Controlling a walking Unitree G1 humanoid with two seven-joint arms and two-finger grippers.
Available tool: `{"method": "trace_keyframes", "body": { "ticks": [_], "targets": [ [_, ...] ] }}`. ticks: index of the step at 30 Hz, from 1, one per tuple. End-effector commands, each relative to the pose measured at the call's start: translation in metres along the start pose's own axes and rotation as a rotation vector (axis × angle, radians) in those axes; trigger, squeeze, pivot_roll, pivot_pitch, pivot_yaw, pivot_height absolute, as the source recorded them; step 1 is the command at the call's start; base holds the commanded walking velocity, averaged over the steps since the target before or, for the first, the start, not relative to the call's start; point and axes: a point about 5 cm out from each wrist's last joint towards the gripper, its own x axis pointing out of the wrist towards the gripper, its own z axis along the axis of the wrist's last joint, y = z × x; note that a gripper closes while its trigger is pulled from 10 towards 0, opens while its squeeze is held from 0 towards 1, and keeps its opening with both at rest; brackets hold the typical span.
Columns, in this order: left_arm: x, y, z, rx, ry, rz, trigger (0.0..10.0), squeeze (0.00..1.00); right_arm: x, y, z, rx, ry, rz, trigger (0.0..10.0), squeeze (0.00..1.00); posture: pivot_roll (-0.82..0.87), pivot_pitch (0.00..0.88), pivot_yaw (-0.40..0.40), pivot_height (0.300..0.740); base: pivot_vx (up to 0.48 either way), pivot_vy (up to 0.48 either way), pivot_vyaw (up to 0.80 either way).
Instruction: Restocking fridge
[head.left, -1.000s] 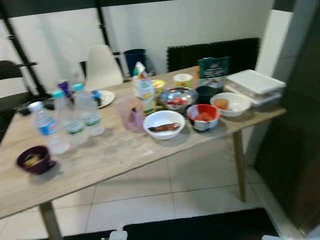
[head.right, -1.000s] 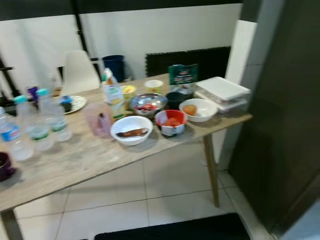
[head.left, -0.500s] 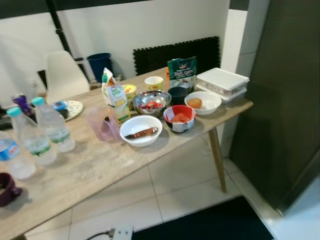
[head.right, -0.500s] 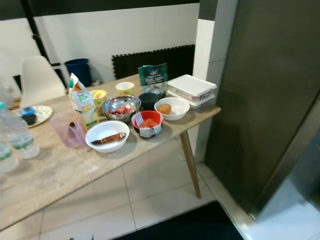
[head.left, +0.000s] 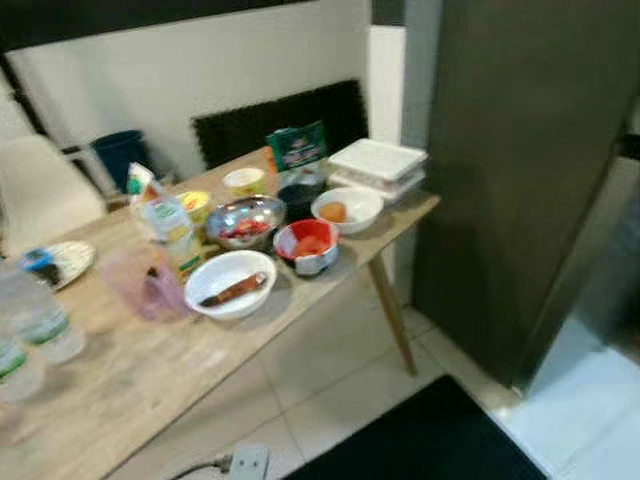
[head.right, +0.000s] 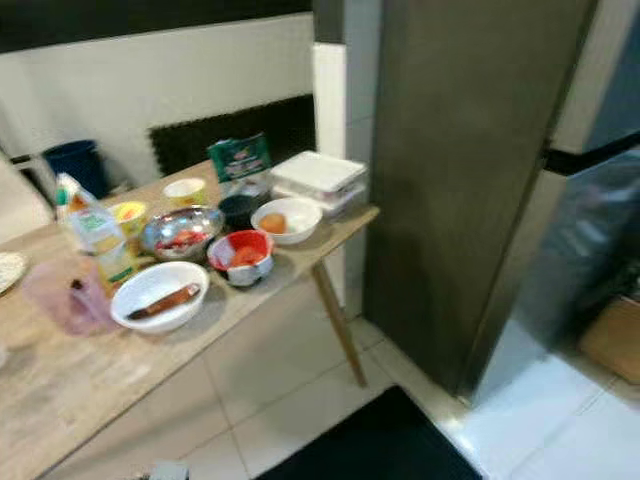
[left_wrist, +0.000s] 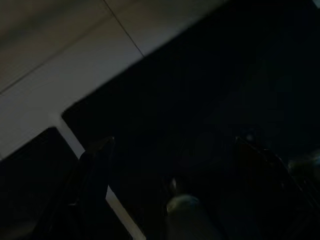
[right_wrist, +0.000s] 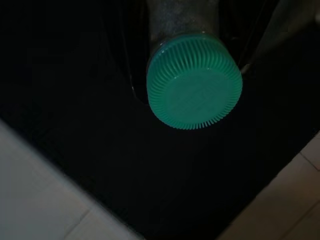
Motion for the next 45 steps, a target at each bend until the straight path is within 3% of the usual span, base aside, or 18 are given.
{"method": "trace_keyframes", "body": {
  "ticks": [1, 29, 45],
  "targets": [
    [0.0, 0.003, 0.001, 0.011, 0.002, 0.003, 10.0, 0.0, -0.002, -0.003, -0.006, -0.001, 0.027, -0.009, 10.0, 0.0, -0.05, 0.104, 0.122, 0.74, 0.0, 0.0, -0.8],
    [-0.001, -0.002, -0.006, 0.037, 0.019, -0.003, 10.0, 0.0, -0.006, -0.014, -0.013, -0.01, 0.054, -0.031, 10.0, 0.0, -0.07, 0.113, 0.109, 0.74, 0.0, 0.0, -0.8],
    [-0.001, -0.004, -0.004, -0.061, -0.031, 0.07, 10.0, 0.0, 0.004, -0.008, 0.008, -0.172, 0.042, 0.077, 10.0, 0.0, -0.05, 0.108, -0.028, 0.74, 0.0, 0.0, -0.8]
  ]
}}
